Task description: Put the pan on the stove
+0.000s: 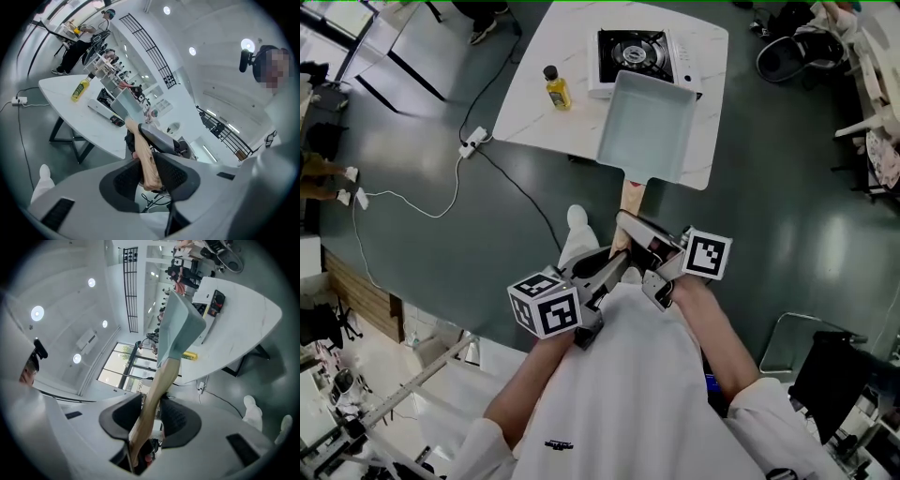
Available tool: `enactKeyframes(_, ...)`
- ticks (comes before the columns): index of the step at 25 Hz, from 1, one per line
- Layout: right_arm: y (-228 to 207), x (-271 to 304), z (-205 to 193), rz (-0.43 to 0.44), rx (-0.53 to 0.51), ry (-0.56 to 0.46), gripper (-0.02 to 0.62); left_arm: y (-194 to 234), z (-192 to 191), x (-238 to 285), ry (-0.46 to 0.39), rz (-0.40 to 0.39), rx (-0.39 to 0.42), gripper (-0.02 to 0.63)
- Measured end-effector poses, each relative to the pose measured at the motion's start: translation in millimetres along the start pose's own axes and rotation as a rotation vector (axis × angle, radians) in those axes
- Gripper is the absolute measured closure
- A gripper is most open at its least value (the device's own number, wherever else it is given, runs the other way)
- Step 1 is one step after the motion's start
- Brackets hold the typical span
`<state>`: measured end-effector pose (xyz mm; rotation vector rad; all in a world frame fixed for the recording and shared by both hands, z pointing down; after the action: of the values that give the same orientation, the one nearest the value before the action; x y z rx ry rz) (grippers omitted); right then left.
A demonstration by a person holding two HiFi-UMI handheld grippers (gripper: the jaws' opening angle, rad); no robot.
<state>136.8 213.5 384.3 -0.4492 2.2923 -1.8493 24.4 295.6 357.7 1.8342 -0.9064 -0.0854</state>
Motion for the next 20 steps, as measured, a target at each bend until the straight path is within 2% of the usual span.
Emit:
enactKeyframes(4,-2.7,40.1,36.0,-0.015,-0.013,-0.057,0.466,25.8,55.7,9.7,0.04,-0.041,0.027,0.492)
enactKeyframes(9,-15.8,111.6,94.3,-0.045,-0.019,-0.14,0.466,74.9,147.1,28.7,0.107,-0.09,0.048,0.492)
enactKeyframes(15,3.3,127.2,112.9,-0.051,-0.052,-0.215,0.468,71.2,183.5,26.8,0.152,-0.129,0.089,0.492)
enactKeyframes(20,-9.0,167.8,151.0,-0.076,-0.041,-0.224,0.468,100.4,231.7,45.3,0.177,-0.136,0.079,0.492)
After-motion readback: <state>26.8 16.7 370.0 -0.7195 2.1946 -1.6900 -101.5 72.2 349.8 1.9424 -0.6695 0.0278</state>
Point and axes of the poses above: the fingertips, and each gripper's own axes: x forward along the fingers, y to its left, z out of its top, the point moved 8 cm from there along -x, backward along the fingers, and after that the axes turned 3 degrees about -x, right-handed, at the moved point
